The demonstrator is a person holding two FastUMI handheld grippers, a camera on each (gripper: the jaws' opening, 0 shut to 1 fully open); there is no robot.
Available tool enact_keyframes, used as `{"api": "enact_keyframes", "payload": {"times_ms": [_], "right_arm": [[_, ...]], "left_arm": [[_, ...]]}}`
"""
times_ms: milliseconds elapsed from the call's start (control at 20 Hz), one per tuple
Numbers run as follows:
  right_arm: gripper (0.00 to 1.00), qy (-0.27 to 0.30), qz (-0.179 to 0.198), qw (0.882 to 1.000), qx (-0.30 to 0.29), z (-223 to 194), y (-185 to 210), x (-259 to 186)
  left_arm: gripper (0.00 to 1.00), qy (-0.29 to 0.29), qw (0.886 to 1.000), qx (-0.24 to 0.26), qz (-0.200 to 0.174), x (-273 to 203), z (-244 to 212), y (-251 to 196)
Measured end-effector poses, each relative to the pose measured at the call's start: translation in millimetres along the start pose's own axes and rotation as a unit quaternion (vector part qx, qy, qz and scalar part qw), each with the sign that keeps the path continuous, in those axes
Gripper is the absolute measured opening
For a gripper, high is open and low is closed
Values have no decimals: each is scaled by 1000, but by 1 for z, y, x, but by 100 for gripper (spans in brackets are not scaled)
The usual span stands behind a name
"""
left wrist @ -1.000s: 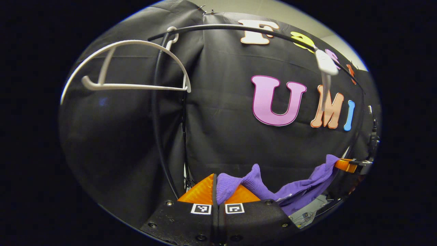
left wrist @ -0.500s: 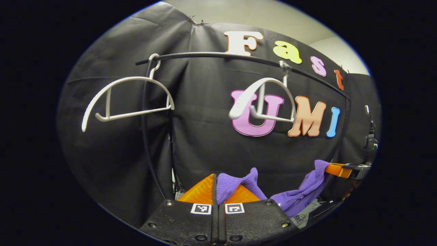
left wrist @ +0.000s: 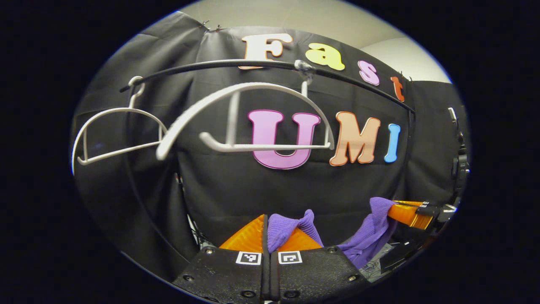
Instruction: Grasp the clothes on the hanger with both hands and then place them into the laundry hamper below.
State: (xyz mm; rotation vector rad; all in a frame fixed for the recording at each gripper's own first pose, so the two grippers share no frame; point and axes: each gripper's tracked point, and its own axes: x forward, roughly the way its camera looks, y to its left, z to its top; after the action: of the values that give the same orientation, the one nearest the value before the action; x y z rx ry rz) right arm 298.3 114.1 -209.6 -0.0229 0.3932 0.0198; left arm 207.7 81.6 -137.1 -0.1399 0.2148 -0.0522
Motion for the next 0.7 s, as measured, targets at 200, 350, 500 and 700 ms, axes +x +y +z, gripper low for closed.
{"api": "enact_keyframes", "payload": {"times_ms": [200, 350, 500, 700], "right_arm": [[4, -2, -9, 1000, 2, 11, 1, 6], [4, -5, -13, 1000, 2, 23, 4, 18], [4, -8, -17, 1000, -8, 30, 4, 29], [4, 8, -23, 1000, -4, 17, 1, 54]], "left_arm": [[1, 0, 999, 5, -35, 28, 7, -28], [1, -6, 998, 6, -61, 50, 15, -50], [1, -13, 996, 10, -85, 70, 19, -72], [1, 4, 996, 9, -94, 99, 4, -77]]}}
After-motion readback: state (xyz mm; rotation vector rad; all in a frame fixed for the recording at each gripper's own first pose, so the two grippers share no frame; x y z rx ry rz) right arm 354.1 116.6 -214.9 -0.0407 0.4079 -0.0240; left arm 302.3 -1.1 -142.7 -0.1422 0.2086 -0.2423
